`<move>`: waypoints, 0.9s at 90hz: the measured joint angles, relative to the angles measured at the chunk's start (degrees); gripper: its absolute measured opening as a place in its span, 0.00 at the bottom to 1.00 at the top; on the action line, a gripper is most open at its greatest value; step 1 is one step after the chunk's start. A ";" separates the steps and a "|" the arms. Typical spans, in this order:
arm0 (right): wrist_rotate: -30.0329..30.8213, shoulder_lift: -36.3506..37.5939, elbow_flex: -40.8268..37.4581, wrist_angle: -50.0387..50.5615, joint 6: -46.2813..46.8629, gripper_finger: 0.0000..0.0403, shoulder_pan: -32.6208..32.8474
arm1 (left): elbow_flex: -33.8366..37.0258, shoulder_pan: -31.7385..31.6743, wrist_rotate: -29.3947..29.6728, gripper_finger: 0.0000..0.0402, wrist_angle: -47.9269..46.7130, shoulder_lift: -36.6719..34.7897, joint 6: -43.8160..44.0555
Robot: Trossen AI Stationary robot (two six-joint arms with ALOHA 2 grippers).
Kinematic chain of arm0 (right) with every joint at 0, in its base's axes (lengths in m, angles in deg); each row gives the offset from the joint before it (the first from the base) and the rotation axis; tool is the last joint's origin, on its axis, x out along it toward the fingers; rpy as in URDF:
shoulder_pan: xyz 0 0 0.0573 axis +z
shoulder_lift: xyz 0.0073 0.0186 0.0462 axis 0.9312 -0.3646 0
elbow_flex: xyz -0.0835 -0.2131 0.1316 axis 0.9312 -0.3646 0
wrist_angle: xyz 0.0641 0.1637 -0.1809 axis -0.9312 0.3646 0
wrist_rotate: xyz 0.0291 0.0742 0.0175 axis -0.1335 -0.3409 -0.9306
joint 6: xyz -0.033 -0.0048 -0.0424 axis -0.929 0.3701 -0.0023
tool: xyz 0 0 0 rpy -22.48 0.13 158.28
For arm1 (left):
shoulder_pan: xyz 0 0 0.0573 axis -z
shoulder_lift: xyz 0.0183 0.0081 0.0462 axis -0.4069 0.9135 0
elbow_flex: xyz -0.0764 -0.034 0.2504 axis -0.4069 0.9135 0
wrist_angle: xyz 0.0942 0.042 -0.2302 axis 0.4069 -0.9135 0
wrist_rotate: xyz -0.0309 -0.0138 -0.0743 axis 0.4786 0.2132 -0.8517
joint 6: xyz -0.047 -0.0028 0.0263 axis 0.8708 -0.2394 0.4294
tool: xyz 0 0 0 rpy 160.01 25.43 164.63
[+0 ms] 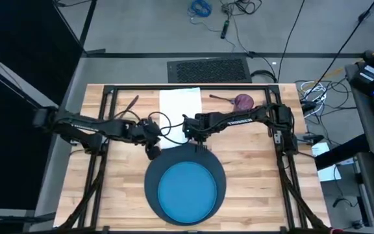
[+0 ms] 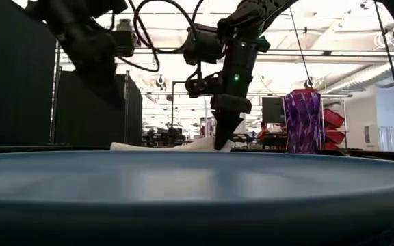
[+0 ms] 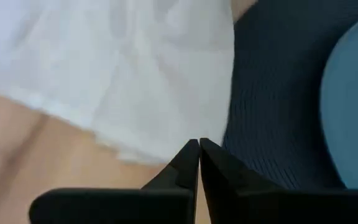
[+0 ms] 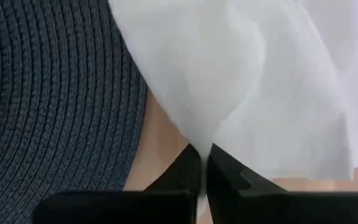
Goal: Set table place
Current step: Fold the white napkin
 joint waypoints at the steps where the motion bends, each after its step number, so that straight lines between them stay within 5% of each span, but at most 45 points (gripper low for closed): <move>1: 0.00 0.00 0.00 -0.03 0.00 0.00 0.00 | 0.00 0.00 0.59 0.00 0.29 0.17 -0.32; 42: -0.20 0.00 0.00 -3.28 0.09 0.00 0.00 | 0.04 -0.07 4.54 0.00 5.28 2.28 -3.45; 60: -0.22 0.01 0.00 -3.27 0.31 0.00 0.00 | 0.04 -0.02 4.43 0.00 5.34 2.28 2.77; 81: -0.44 0.00 0.00 -3.80 0.33 0.00 0.00 | 0.04 -0.97 -7.06 0.00 8.82 2.37 2.52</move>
